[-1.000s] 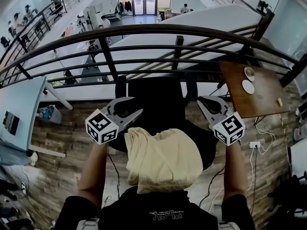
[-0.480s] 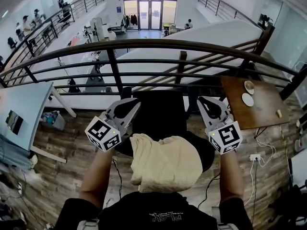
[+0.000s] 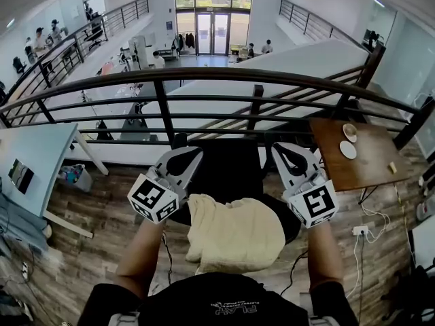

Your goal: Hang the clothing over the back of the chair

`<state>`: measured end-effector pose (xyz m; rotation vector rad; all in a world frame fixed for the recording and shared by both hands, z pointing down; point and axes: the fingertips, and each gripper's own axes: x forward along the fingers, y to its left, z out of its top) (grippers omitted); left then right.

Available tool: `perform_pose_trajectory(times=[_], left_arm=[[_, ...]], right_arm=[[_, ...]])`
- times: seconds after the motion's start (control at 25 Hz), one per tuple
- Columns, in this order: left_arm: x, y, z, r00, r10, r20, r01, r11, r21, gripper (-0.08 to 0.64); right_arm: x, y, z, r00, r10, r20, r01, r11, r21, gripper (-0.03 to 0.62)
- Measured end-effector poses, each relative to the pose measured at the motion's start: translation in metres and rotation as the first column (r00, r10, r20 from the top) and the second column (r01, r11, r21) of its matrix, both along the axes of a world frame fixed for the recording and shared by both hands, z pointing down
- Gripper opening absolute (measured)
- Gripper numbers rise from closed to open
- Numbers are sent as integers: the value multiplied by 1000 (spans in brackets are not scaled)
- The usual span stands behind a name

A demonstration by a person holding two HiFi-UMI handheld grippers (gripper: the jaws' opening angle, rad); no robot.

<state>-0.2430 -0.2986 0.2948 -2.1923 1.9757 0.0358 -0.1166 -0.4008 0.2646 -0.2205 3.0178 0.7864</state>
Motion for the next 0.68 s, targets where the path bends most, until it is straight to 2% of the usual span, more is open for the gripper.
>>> perform_pose_trajectory(times=[0.2,0.68], left_arm=[[5,7,1,999,-21,41,22,999,-24,12],[3,15,15,998,-47,51,50,996,-69,12]], right_arm=[[1,8,1,1000,3,-1,-3,1000,-5,20],[8,6,9,1000,6,-9,-6,1000,-16,20]])
